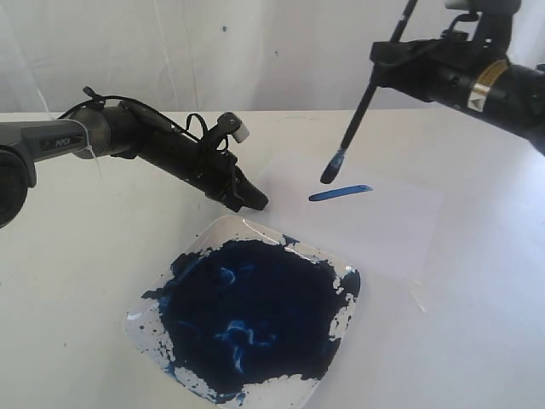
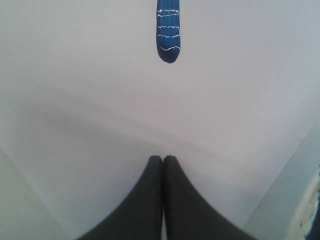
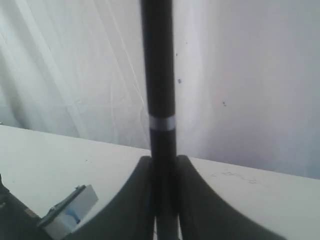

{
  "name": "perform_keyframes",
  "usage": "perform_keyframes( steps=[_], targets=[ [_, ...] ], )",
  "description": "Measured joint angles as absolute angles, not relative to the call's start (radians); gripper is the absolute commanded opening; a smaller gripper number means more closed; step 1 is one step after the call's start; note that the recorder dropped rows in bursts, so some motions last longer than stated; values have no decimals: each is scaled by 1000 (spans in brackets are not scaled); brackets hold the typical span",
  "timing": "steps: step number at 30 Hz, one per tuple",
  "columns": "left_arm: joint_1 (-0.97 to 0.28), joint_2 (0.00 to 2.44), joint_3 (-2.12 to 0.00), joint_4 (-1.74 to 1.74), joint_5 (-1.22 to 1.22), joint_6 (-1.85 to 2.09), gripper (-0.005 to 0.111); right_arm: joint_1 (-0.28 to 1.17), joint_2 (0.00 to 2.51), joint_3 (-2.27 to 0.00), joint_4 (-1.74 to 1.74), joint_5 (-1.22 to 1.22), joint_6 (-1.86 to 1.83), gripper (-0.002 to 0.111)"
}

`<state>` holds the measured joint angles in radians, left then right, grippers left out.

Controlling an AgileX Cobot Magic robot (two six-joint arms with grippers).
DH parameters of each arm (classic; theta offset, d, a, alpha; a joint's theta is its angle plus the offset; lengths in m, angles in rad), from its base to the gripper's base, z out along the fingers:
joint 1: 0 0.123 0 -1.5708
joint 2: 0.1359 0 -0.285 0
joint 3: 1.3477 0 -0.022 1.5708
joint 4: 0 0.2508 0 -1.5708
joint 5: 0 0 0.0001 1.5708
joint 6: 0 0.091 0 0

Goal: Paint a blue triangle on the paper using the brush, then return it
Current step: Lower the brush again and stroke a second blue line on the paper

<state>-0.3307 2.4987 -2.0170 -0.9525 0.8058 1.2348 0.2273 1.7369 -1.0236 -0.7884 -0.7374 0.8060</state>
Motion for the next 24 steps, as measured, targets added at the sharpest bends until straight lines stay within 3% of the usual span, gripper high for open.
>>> perform_keyframes(
  steps=[7, 24],
  targets=[
    [-331, 2499, -2017, -953, 806, 1235, 0, 354, 1761, -1024, -415, -625, 512, 0],
    [-331, 2499, -2017, -953, 806, 1235, 0, 361, 1851, -1024, -335, -676, 471, 0]
  ],
)
